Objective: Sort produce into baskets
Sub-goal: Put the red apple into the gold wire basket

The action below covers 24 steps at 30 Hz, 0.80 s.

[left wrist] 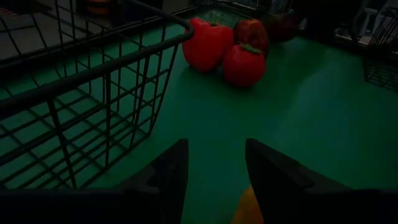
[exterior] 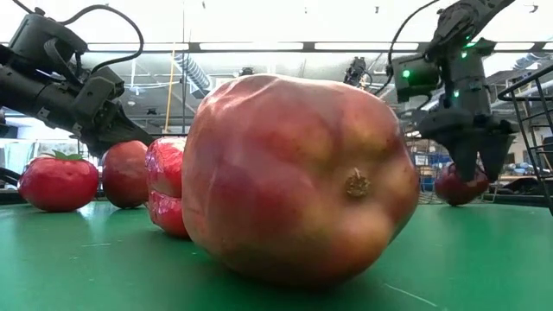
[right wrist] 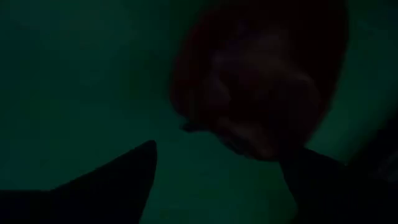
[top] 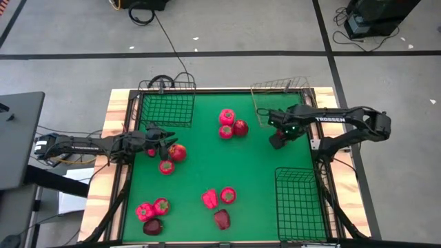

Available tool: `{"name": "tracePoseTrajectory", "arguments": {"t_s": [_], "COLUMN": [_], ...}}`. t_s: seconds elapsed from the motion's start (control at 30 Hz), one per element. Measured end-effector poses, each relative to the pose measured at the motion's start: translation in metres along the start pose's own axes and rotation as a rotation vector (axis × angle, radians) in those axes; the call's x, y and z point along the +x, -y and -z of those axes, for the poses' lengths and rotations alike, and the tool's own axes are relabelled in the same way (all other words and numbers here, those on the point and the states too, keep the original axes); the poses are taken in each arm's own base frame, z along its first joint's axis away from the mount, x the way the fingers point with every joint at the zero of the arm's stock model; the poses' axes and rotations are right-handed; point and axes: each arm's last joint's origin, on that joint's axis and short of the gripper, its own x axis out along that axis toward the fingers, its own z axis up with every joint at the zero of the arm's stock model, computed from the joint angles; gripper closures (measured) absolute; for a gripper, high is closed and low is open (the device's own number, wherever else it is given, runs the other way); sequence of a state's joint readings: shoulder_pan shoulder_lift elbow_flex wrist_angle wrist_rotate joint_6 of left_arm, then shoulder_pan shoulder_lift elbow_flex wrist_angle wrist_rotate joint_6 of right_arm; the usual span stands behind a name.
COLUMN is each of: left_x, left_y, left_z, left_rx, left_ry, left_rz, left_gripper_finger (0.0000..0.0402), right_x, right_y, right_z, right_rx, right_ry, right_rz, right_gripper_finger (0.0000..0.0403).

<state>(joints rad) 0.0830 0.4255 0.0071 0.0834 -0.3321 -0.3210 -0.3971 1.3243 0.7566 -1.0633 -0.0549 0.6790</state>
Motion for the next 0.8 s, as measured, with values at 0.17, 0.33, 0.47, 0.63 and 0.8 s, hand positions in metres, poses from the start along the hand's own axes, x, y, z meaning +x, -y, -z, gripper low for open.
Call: {"name": "tracePoseTrajectory", "arguments": {"t_s": [0.17,0.33,0.47,0.63,0.8], "left_x": [0.0,0.0,0.0,0.0,0.0], "left_y": [0.0,0.0,0.0,0.0,0.0], "left_z": [0.0,0.0,0.0,0.0,0.0], "left_rx": [0.0,0.0,0.001,0.001,0.0], "left_ry": [0.0,0.0,0.0,0.002,0.002], "left_rz": [0.0,0.0,0.0,-0.006,-0.007], "left_gripper_finger": [0.0236,0.0236,0.0236,0.0236,0.0236], "right_x": [-0.009,-0.019,-0.026,-0.034,-0.037], "right_y": [-0.007,-0.015,-0.014,-0.014,-0.021], "right_z": [0.016,0.031,0.039,0.041,0.035], "right_rx": [-0.075,-0.14,-0.12,-0.104,-0.154], "right_ry": [-0.042,-0.053,-0.01,0.123,0.215], "right_rz": [-0.103,-0.229,-0.236,-0.253,-0.311], "right_gripper_finger": [0.0064,0.0072,0.0075,0.0076,0.0076]}}
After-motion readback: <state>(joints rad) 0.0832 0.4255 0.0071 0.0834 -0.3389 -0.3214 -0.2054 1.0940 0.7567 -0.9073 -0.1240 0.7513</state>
